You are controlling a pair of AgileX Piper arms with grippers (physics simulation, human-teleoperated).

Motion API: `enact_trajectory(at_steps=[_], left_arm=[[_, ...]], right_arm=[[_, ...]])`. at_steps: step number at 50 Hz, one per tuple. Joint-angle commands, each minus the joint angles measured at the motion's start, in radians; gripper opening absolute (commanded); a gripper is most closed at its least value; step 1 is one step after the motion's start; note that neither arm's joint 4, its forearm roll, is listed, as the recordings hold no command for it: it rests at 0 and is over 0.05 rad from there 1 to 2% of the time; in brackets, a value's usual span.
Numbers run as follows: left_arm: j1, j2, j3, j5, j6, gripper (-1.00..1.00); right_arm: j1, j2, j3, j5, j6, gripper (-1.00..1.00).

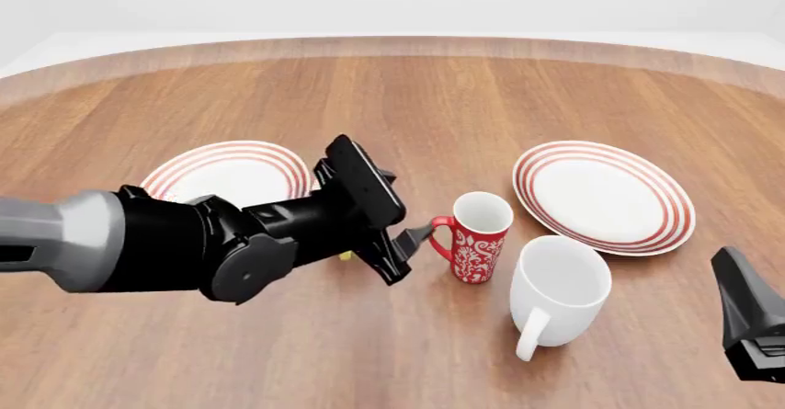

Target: Put the red mug on the left plate.

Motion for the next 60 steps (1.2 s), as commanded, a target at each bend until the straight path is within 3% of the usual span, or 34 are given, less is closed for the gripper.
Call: enact_trajectory(at_steps=[1,60], left_arm=[[-0.008,0.043,-0.016,0.008,0.005,1.0],[-0.05,0.16,-0.103,0.034,0.026,1.0]], right_arm=[[-0.003,0.0,0.004,-0.002,0.002,1.0],[-0.008,0.018,0.005,-0.013,0.016,1.0]])
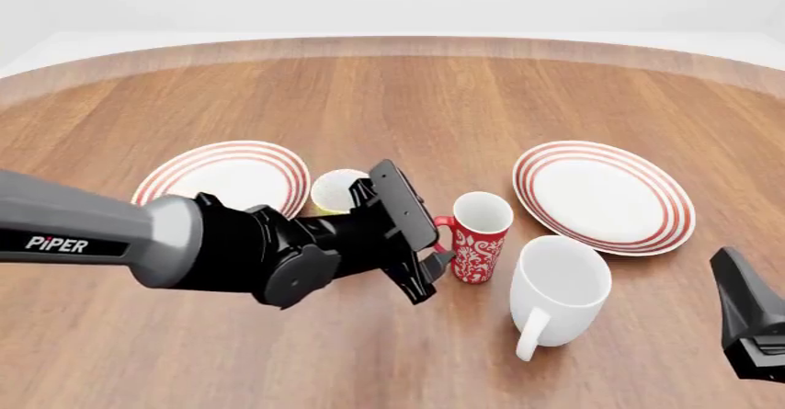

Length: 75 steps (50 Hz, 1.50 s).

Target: Put the red mug on the left plate.

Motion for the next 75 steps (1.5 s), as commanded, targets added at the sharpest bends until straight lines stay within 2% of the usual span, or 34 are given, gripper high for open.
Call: enact_trajectory(at_steps=[1,20,39,59,75], left_arm=[[0.001,0.022,-0.023,0.007,0.007,1.0],[0.018,0.074,-0.063,0.007,0.012,1.0],[0.03,0.134,-0.085,-0.006,0.018,1.0],[0.036,0.157,-0.102,-0.015,0.019,1.0],[0.042,0.16,-0.108,-0.019,0.013,1.0]], right_arm=[[-0.001,0.008,0.0,-0.007,0.002,1.0],[-0.004,-0.003,0.001,0.008,0.004,1.0],[-0.008,0.042,0.001,-0.038,0.008,1.0],[-0.01,-0.003,0.001,0.009,0.008,1.0],[-0.011,0.001,0.001,0.008,0.009,1.0]])
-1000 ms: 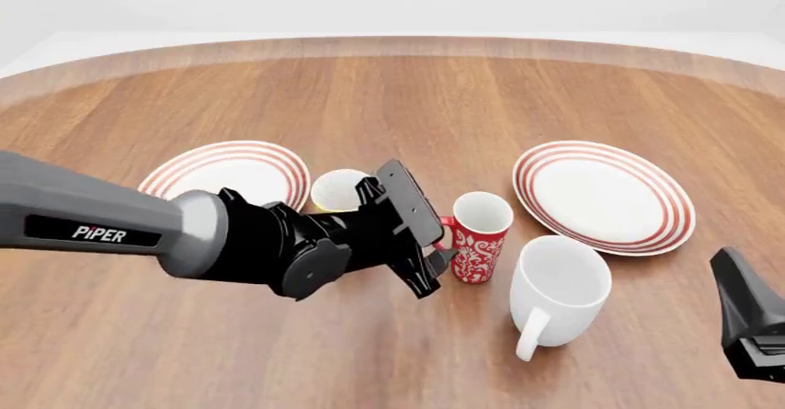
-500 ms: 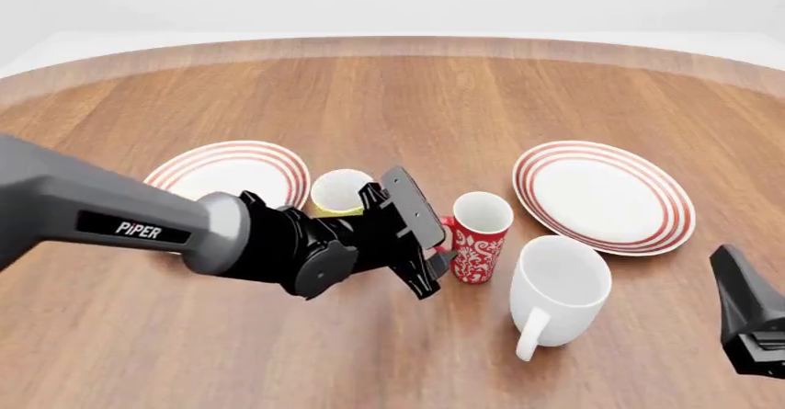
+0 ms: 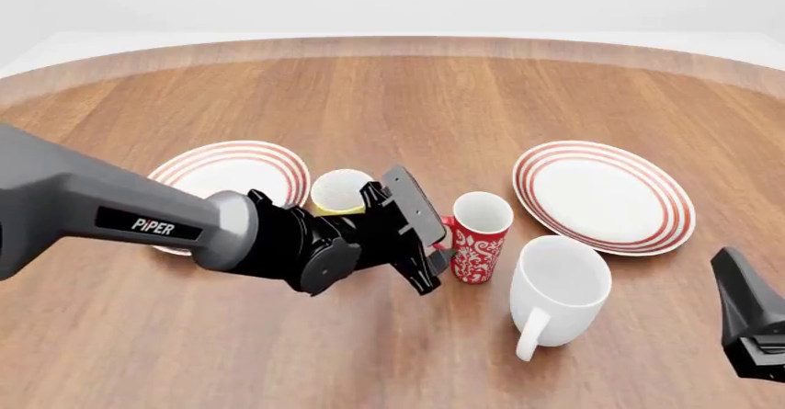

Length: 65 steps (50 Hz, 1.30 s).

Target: Put the red mug on the left plate.

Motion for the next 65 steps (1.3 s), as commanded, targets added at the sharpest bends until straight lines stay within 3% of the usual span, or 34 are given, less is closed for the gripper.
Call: enact_trajectory(at_steps=[1,2,25,49,65], left_arm=[[0.002,0.003,-0.003,-0.003,-0.003,1.0],[0.003,0.002,-0.001,-0.007,-0.002,-1.0],[0.001,-0.007,0.004,-0.009,-0.009,-1.0],[0.008,-0.049,-0.008,0.033,-0.124,-1.0],[0.021,-0.104,-0.01,0.06,-0.155,-1.0]], right_arm=[[-0.001,-0.001,0.0,0.003,0.001,1.0],[-0.001,-0.002,0.0,0.003,0.001,1.0],[-0.001,0.009,0.0,-0.006,0.001,1.0],[0.001,0.032,0.0,-0.022,0.001,1.0],[0.001,0.026,0.0,-0.013,0.0,1.0]])
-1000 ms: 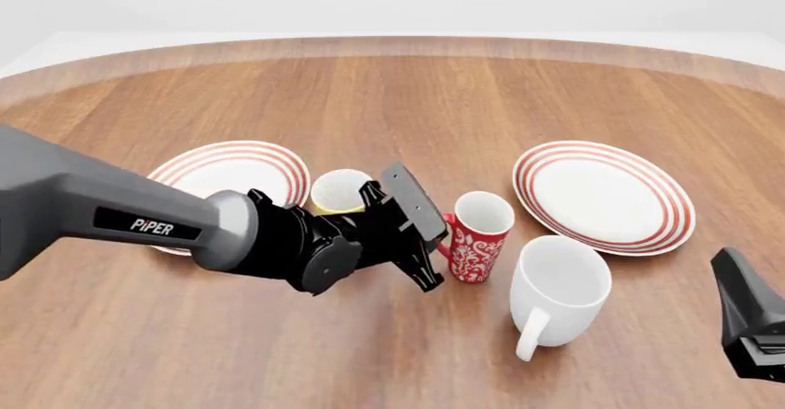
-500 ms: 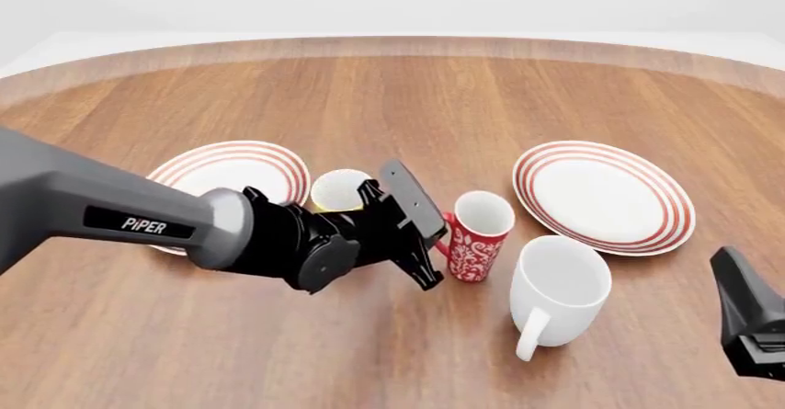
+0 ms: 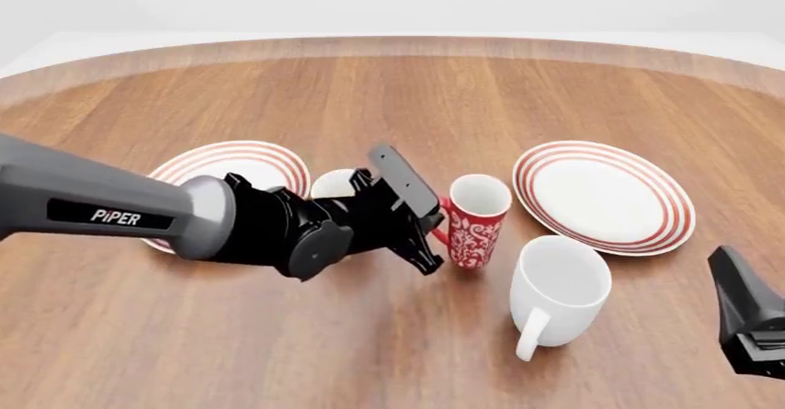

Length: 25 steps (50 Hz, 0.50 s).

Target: Put the red mug on the left plate.

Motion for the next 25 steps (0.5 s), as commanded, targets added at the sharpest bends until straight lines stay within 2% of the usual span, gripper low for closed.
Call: enact_trajectory(at_steps=[1,25], left_arm=[[0.008,-0.039,-0.005,0.018,-0.014,-1.0],[0.034,-0.126,0.005,0.031,-0.016,-1.0]], right_arm=[[0.0,0.001,0.0,0.001,0.0,1.0],[0.001,-0.009,0.0,0.008,-0.002,1.0]])
